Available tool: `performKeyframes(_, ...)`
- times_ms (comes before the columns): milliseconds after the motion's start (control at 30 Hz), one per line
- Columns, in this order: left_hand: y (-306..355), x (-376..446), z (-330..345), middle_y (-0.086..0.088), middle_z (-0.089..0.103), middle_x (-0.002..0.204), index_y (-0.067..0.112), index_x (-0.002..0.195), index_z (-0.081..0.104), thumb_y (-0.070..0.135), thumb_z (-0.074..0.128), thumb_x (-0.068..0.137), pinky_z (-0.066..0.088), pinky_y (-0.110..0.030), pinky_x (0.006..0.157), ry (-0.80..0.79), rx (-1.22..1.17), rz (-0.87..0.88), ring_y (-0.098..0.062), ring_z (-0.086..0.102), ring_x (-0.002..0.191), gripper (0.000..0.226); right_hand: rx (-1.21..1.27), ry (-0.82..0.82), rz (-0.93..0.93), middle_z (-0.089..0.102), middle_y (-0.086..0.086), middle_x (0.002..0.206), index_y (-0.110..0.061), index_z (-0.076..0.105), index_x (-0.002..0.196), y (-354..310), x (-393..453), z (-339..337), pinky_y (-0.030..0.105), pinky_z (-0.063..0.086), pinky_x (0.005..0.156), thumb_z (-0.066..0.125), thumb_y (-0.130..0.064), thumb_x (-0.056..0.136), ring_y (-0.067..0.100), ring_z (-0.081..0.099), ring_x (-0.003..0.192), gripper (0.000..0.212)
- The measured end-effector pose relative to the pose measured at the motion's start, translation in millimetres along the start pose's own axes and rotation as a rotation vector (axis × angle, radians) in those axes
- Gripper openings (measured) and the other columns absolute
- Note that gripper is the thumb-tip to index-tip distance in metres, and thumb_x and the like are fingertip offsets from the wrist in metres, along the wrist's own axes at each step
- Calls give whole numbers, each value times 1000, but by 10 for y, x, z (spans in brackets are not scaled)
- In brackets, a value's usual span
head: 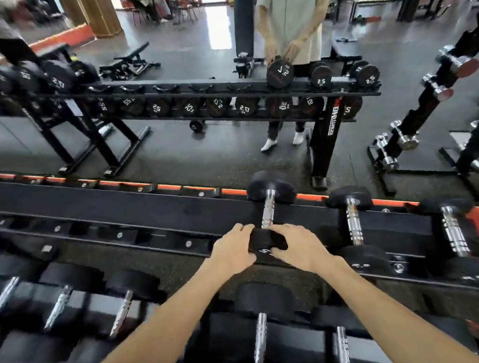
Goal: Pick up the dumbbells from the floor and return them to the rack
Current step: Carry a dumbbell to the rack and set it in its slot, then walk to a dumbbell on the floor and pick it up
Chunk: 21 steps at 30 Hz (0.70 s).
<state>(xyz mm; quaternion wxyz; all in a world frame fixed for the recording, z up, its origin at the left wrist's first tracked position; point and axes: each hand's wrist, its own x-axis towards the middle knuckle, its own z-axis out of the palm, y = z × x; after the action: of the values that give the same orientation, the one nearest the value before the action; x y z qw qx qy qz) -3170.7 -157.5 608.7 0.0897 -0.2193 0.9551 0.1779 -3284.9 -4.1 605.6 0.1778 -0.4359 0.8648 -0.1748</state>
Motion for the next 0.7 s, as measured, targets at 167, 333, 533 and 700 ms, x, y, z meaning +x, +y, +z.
performKeyframes(167, 60, -740, 87, 0, 51, 132, 26, 138, 51, 33, 64, 89, 50, -40, 93, 147, -156, -195, -26, 60, 116, 51, 104, 142, -186, 67, 4, 134, -18, 66, 134, -232, -288, 123, 39, 46, 106, 75, -16, 86, 29, 61, 123, 49)
performKeyframes(333, -259, -1835, 310, 7, 58, 129, 31, 135, 55, 38, 64, 89, 51, -38, 93, 275, -234, -409, -20, 60, 118, 48, 376, -19, -360, 65, -4, 125, -17, 61, 138, -978, -628, 525, 35, 50, 107, 75, -11, 90, 15, 62, 117, 51)
performKeyframes(533, -709, -3503, 466, 8, 61, 133, 38, 135, 56, 44, 71, 80, 49, -37, 96, 407, -308, -768, -19, 58, 124, 58, 453, -294, -530, 69, -1, 121, -22, 60, 140, -2201, -1260, 1203, 30, 50, 103, 74, -11, 91, 14, 64, 111, 51)
performKeyframes(700, -941, -5117, 724, 10, 67, 128, 34, 128, 64, 43, 69, 82, 52, -37, 98, 531, -379, -1024, -16, 61, 122, 47, 497, -496, -663, 67, -4, 116, -19, 60, 139, -3212, -2085, 1776, 14, 49, 89, 75, -11, 92, 1, 64, 97, 49)
